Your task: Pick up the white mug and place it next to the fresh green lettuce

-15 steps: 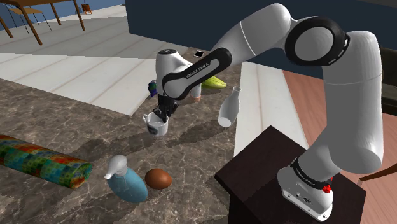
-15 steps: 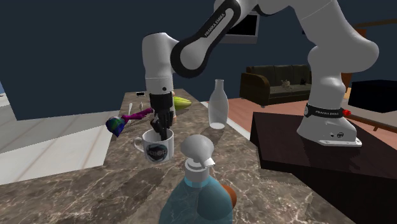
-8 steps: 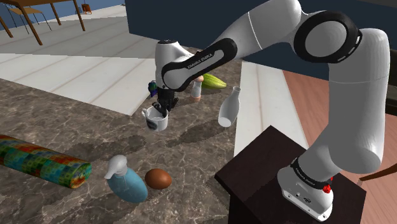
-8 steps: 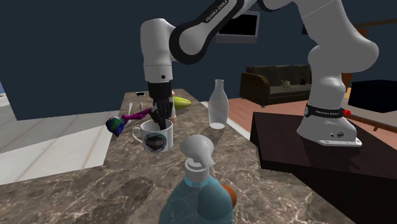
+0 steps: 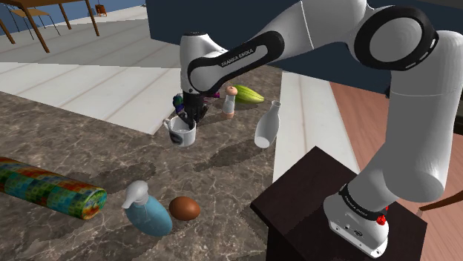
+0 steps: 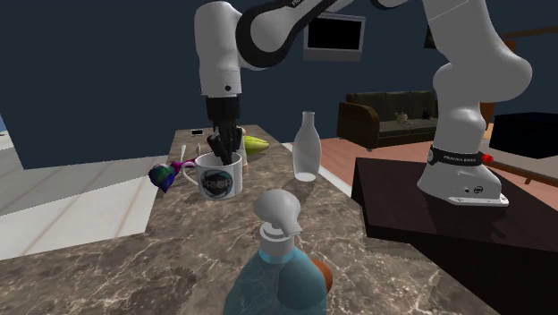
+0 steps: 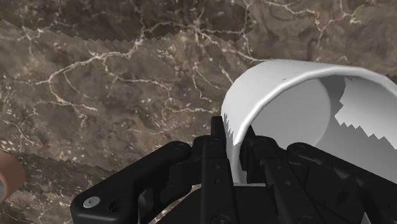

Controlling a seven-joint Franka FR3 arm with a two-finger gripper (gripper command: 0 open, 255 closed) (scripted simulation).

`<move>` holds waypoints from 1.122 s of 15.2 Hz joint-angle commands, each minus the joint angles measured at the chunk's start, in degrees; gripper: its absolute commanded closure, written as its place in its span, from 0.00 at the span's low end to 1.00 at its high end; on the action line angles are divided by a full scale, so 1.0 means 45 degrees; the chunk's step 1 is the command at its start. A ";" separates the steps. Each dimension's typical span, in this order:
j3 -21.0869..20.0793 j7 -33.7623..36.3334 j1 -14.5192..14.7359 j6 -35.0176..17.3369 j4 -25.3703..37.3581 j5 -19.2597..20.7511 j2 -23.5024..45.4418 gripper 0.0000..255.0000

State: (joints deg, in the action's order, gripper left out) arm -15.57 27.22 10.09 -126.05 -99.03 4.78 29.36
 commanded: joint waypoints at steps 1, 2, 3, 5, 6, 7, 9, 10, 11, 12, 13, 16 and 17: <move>-0.0030 -0.0042 -0.0041 0.0283 0.0086 -0.0058 -0.0199 1.00; -0.0045 -0.0051 -0.0052 0.0415 0.0132 -0.0083 -0.0288 1.00; -0.0060 -0.0060 -0.0062 0.0549 0.0181 -0.0107 -0.0375 1.00; -0.0088 -0.0076 -0.0080 0.0819 0.0288 -0.0155 -0.0542 1.00; -0.0101 -0.0084 -0.0089 0.0955 0.0346 -0.0178 -0.0623 1.00; -0.0114 -0.0091 -0.0097 0.1093 0.0407 -0.0201 -0.0702 1.00; -0.0138 -0.0106 -0.0112 0.1371 0.0538 -0.0245 -0.0853 1.00; -0.0146 -0.0111 -0.0118 0.1469 0.0583 -0.0261 -0.0907 1.00; -0.0111 -0.0374 -0.0344 0.1342 0.0187 -0.0345 -0.1175 1.00; -0.0073 -0.0644 -0.0568 0.1224 -0.0193 -0.0428 -0.1435 1.00; -0.0031 -0.0918 -0.0790 0.1115 -0.0554 -0.0510 -0.1684 1.00; 0.0132 -0.1770 -0.1430 0.0838 -0.1526 -0.0745 -0.2370 1.00; 0.0196 -0.2062 -0.1637 0.0762 -0.1815 -0.0818 -0.2578 1.00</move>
State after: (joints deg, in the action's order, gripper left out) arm -14.96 19.60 3.91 -122.05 -105.13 1.60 19.25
